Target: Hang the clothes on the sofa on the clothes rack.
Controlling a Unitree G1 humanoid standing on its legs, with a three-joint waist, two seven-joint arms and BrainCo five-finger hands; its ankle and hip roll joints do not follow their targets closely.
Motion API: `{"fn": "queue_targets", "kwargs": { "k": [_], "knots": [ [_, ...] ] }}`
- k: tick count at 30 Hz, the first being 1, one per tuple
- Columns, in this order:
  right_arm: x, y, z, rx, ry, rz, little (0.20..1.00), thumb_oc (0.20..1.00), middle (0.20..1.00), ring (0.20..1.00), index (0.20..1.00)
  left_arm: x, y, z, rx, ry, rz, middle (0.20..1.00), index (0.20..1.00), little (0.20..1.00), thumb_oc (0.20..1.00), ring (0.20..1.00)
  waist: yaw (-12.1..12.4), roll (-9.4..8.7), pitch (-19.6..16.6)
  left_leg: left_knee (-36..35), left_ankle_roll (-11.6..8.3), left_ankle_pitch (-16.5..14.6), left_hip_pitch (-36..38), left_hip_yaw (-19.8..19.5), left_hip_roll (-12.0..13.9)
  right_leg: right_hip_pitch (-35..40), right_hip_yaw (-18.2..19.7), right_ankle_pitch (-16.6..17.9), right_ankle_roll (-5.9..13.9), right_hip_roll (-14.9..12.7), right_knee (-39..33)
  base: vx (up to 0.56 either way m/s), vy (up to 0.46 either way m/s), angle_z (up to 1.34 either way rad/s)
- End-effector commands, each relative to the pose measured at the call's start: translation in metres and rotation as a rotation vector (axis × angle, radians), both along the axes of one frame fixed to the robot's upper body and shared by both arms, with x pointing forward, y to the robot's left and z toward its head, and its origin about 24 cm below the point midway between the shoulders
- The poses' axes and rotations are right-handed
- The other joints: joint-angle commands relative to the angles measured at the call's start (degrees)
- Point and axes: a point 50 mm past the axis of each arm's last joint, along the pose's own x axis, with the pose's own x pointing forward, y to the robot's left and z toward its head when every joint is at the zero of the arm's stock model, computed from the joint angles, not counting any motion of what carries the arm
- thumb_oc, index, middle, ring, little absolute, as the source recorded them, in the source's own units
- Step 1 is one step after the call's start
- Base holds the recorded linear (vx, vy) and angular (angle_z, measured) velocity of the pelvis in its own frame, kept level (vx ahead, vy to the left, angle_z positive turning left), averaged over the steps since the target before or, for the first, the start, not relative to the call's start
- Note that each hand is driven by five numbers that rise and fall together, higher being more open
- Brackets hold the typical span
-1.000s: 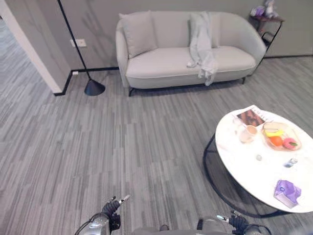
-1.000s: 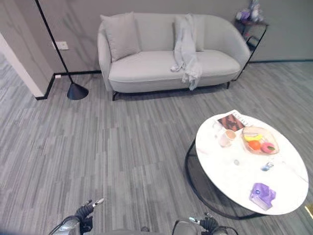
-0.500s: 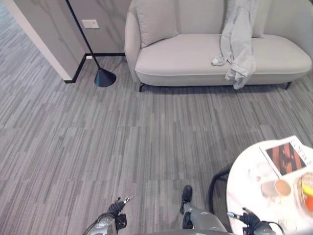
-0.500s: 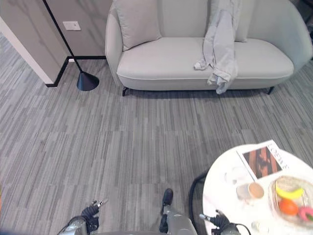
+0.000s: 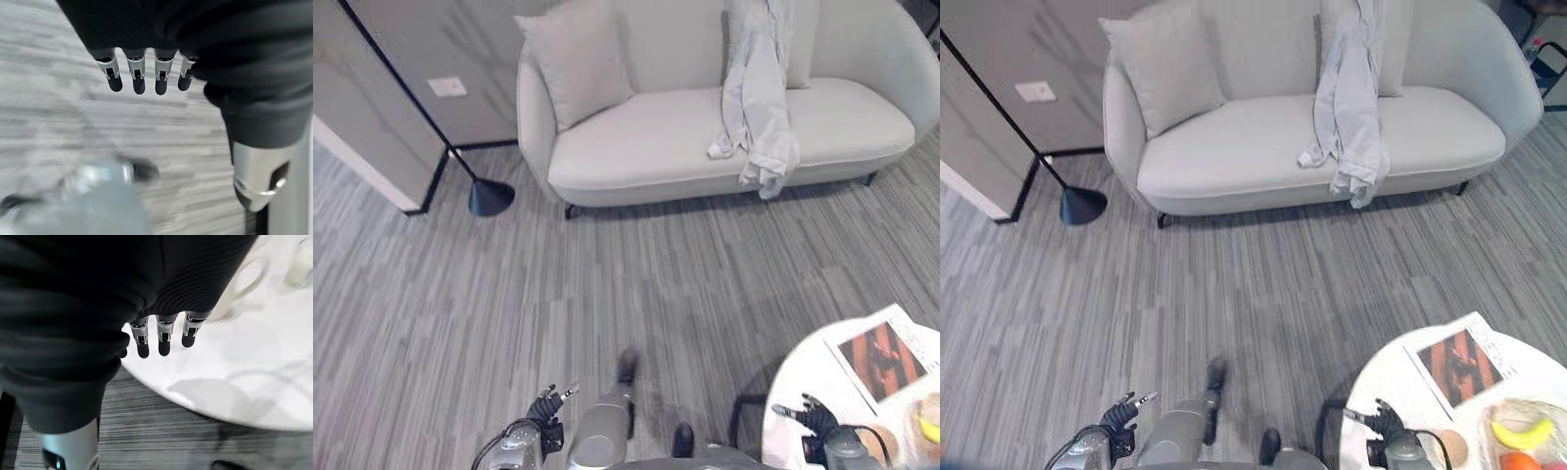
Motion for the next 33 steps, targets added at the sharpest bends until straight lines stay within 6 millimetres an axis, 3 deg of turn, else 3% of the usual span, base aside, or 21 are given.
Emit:
{"fn": "queue_targets", "kwargs": {
  "k": [1,4,7,8,10,11,12,13,14,15,16,17,19,20,21,22,24,25,29,31,33],
  "knots": [
    [0.004,-0.003,0.003,-0.011,-0.025,0.000,1.000,1.000,1.000,1.000,1.000,0.003,0.003,0.002,0.010,-0.022,-0.009,1.000,1.000,1.000,1.000,1.000,2.2,-1.62,-1.8,-0.4,4.25,5.6,-0.2,6.1,-1.0,-2.2,4.4,0.7,7.39,2.7,0.5,0.47,0.077,-0.66],
    [-0.002,0.010,-0.004,0.008,0.021,0.055,1.000,1.000,1.000,1.000,1.000,-0.007,0.007,-0.001,0.014,0.006,0.016,1.000,1.000,1.000,1.000,1.000,3.2,-2.29,-4.5,-0.4,5.35,7.9,3.1,4.0,-1.6,-0.2,6.8,-0.7,7.42,2.2,0.5,0.51,0.129,-0.72],
    [-0.005,0.013,-0.007,0.021,0.040,0.059,1.000,1.000,1.000,1.000,1.000,-0.009,0.012,-0.001,0.023,0.013,0.041,1.000,1.000,1.000,1.000,1.000,3.7,-3.74,-5.6,-0.4,5.90,7.5,4.6,3.6,-2.0,0.9,7.6,-0.6,8.14,0.1,0.5,0.40,0.122,-0.58],
    [-0.006,0.017,-0.009,0.030,0.055,0.066,1.000,1.000,1.000,1.000,1.000,-0.012,0.015,-0.001,0.031,0.023,0.043,1.000,1.000,1.000,1.000,1.000,4.2,-4.86,-7.2,-0.4,6.92,6.2,7.0,3.2,-2.5,1.5,7.3,0.5,9.90,-2.3,2.7,0.59,0.190,-0.95],
    [-0.004,0.017,-0.009,0.030,0.055,0.077,1.000,1.000,1.000,1.000,1.000,-0.013,0.019,0.000,0.038,0.023,0.055,1.000,1.000,1.000,1.000,1.000,4.6,-5.77,-7.4,-0.4,9.06,3.2,10.7,2.4,-3.7,-3.8,7.1,7.0,13.53,-4.7,16.6,0.50,0.184,-0.59],
    [-0.004,0.017,-0.009,0.030,0.055,0.077,1.000,1.000,1.000,1.000,1.000,-0.013,0.019,0.000,0.038,0.023,0.055,1.000,1.000,1.000,1.000,1.000,4.6,-5.76,-7.4,-0.4,9.06,3.2,10.6,2.5,-3.7,-3.8,7.1,7.0,13.53,-4.7,16.6,0.27,0.163,-0.08],
    [0.000,0.015,-0.007,0.030,0.036,0.064,1.000,1.000,1.000,1.000,1.000,-0.011,0.020,0.001,0.041,0.019,0.052,1.000,1.000,1.000,1.000,1.000,3.6,-5.46,-6.5,-0.4,10.56,0.8,14.1,1.7,-4.3,-8.8,6.2,14.7,15.82,-6.1,29.6,0.19,0.123,0.03],
    [0.000,0.015,-0.007,0.030,0.036,0.064,1.000,1.000,1.000,1.000,1.000,-0.011,0.020,0.001,0.040,0.019,0.052,1.000,1.000,1.000,1.000,1.000,3.7,-5.32,-6.6,-0.4,10.53,0.9,13.9,1.8,-4.2,-8.9,6.3,14.9,15.80,-6.0,29.5,0.35,0.272,0.36],
    [0.003,0.014,-0.005,0.032,0.020,0.047,1.000,1.000,1.000,1.000,1.000,-0.010,0.022,0.002,0.049,0.019,0.049,1.000,1.000,1.000,1.000,1.000,2.4,-3.43,-5.8,-0.4,11.49,-1.1,16.9,0.6,-3.0,-14.2,3.4,17.0,14.43,-6.8,39.9,0.27,0.224,0.62],
    [0.001,0.015,-0.006,0.035,0.022,0.041,1.000,1.000,1.000,1.000,1.000,-0.010,0.023,0.002,0.052,0.023,0.048,1.000,1.000,1.000,1.000,1.000,1.6,-2.09,-5.5,-0.4,11.77,-1.9,18.3,0.2,-1.9,-17.7,1.0,16.5,13.58,-8.2,43.1,0.52,0.245,0.67],
    [0.001,0.015,-0.006,0.038,0.016,0.034,1.000,1.000,1.000,1.000,1.000,-0.005,0.025,0.004,0.060,0.008,0.053,1.000,1.000,1.000,1.000,1.000,1.0,-1.21,-5.1,-0.4,11.43,-3.9,20.5,-0.4,-1.1,-20.6,-5.8,11.8,11.77,-13.6,37.1,0.45,0.073,0.69],
    [-0.001,0.015,-0.007,0.036,0.023,0.034,1.000,1.000,1.000,1.000,1.000,-0.004,0.024,0.004,0.057,0.002,0.053,1.000,1.000,1.000,1.000,1.000,0.4,-0.98,-4.6,-0.4,11.20,-4.6,21.7,-0.8,-0.9,-20.2,-7.9,11.3,11.59,-14.6,33.1,0.45,-0.027,0.62],
    [-0.001,0.014,-0.006,0.035,0.022,0.035,1.000,1.000,1.000,1.000,1.000,-0.001,0.023,0.005,0.059,-0.006,0.052,1.000,1.000,1.000,1.000,1.000,-0.1,-0.88,-4.1,-0.4,10.82,-5.5,22.7,-1.2,-0.6,-21.1,-8.9,10.0,11.30,-14.3,28.3,0.28,-0.098,0.77],
    [0.001,0.013,-0.006,0.034,0.019,0.024,1.000,1.000,1.000,1.000,1.000,0.003,0.023,0.006,0.059,-0.018,0.050,1.000,1.000,1.000,1.000,1.000,-0.9,-1.79,-3.3,-0.4,9.84,-7.5,25.1,-2.6,-1.0,-21.6,-8.8,11.4,12.77,-13.2,14.1,0.36,-0.175,0.53],
    [0.001,0.013,-0.006,0.036,0.021,0.018,1.000,1.000,1.000,1.000,1.000,0.004,0.023,0.006,0.066,-0.019,0.047,1.000,1.000,1.000,1.000,1.000,-1.4,-2.34,-2.8,-0.4,9.47,-8.6,26.3,-3.5,-1.1,-22.2,-7.7,13.0,13.67,-12.2,8.2,0.36,-0.174,0.14],
    [0.001,0.013,-0.006,0.036,0.021,0.018,1.000,1.000,1.000,1.000,1.000,0.004,0.023,0.006,0.066,-0.019,0.047,1.000,1.000,1.000,1.000,1.000,-1.5,-2.38,-2.9,-0.4,9.49,-8.5,26.2,-3.5,-1.2,-22.1,-7.7,13.2,13.68,-12.2,8.0,0.24,-0.090,0.20],
    [-0.004,0.013,-0.008,0.034,0.042,0.013,1.000,1.000,1.000,1.000,1.000,0.003,0.021,0.005,0.072,-0.013,0.037,1.000,1.000,1.000,1.000,1.000,-2.7,-3.35,-2.8,-0.4,8.76,-10.5,28.6,-4.6,-1.1,-25.5,-5.1,16.5,15.79,-10.8,0.5,0.37,-0.099,0.50],
    [-0.009,0.011,-0.010,0.028,0.066,0.009,1.000,1.000,1.000,1.000,1.000,0.002,0.019,0.004,0.070,-0.014,0.037,1.000,1.000,1.000,1.000,1.000,-3.4,-3.34,-2.7,-0.4,8.01,-11.7,30.3,-5.0,-0.2,-28.4,-3.1,17.1,16.69,-9.4,0.5,0.47,-0.136,0.61],
    [-0.032,0.002,-0.013,0.015,0.123,-0.022,1.000,1.000,1.000,1.000,1.000,0.004,0.012,0.002,0.066,-0.004,-0.016,1.000,1.000,1.000,1.000,1.000,-5.1,-4.72,-3.4,-0.4,7.61,-13.5,32.7,-9.1,1.0,-26.5,2.3,19.4,15.33,-7.3,1.3,0.30,-0.166,0.60],
    [-0.038,-0.001,-0.013,0.011,0.139,-0.032,1.000,1.000,1.000,1.000,1.000,0.004,0.010,0.002,0.067,-0.004,-0.029,1.000,1.000,1.000,1.000,1.000,-5.5,-4.53,-3.8,-0.4,7.17,-13.6,33.3,-9.7,2.2,-25.7,2.4,19.2,14.94,-6.7,1.6,0.25,-0.201,1.09],
    [-0.054,-0.009,-0.014,-0.012,0.191,-0.063,1.000,1.000,1.000,1.000,1.000,0.009,0.006,0.003,0.062,-0.020,-0.047,1.000,1.000,1.000,1.000,1.000,-5.8,-3.74,-4.6,0.2,5.52,-10.9,33.6,-11.2,5.5,-24.5,0.9,17.7,13.51,-5.3,2.7,0.32,-0.380,0.75]
  ]
}}
